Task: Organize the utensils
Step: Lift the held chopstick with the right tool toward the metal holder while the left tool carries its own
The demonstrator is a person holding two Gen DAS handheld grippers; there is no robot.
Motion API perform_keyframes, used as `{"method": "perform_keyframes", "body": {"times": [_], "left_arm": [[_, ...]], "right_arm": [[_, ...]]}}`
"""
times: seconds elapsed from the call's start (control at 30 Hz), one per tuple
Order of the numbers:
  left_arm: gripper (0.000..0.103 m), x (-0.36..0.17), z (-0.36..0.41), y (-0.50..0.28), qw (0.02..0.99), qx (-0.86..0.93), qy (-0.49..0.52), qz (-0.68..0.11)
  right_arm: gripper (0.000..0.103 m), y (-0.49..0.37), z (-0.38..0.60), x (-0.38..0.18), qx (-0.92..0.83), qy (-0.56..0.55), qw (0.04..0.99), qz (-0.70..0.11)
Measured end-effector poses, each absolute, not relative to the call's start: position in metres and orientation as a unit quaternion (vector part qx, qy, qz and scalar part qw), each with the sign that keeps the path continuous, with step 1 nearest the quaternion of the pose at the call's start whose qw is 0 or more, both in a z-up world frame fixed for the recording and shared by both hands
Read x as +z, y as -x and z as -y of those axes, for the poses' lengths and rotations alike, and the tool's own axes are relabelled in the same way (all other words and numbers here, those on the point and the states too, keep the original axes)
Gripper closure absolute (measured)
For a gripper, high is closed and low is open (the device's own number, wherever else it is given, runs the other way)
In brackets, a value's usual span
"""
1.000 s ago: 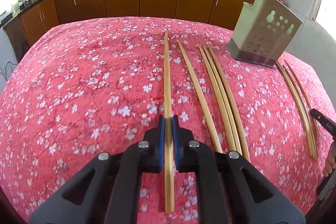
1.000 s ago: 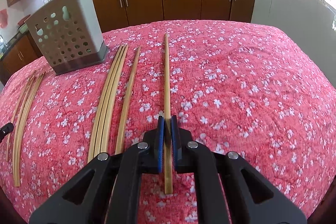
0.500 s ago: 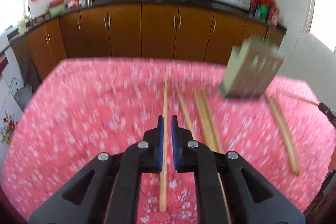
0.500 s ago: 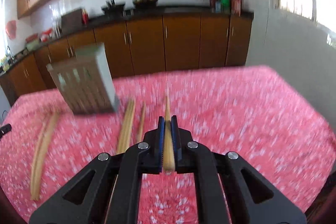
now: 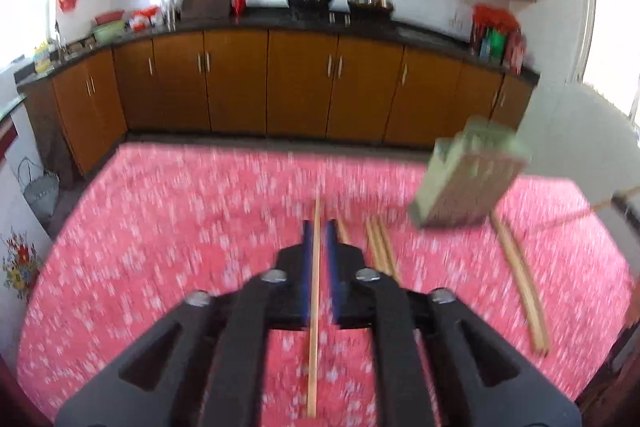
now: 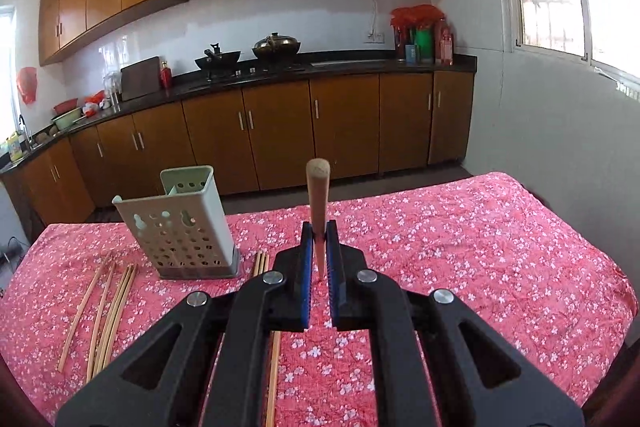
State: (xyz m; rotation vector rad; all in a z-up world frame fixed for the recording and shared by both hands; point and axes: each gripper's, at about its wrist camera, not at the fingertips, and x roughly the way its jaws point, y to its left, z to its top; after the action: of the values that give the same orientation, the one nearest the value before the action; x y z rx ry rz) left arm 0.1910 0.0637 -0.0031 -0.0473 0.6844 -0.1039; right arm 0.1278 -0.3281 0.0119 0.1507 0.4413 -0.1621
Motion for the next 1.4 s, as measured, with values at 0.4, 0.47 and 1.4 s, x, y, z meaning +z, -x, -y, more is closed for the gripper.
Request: {"method": "perform_keyframes", "body": {"times": [0.4, 0.47, 1.4], "left_arm": [[0.09, -0.105, -0.056, -0.194, 0.904, -0.019, -0.003, -0.428], [0.093, -0.105, -0.057, -0.197, 0.904, -0.017, -0.006, -0.428], [0.095, 0.068, -0.062, -0.186, 0.962, -0.046, 0.03, -0.267]], "right_arm": [[0.096, -0.122, 0.324, 0.009, -0.078, -0.078, 0.969, -0.221], [0.096, -0.123, 0.324, 0.008, -0.078, -0.081, 0.969, -0.222], [0.096, -0.113, 0.325, 0.055, -0.061, -0.105, 0.981, -0.153]]}}
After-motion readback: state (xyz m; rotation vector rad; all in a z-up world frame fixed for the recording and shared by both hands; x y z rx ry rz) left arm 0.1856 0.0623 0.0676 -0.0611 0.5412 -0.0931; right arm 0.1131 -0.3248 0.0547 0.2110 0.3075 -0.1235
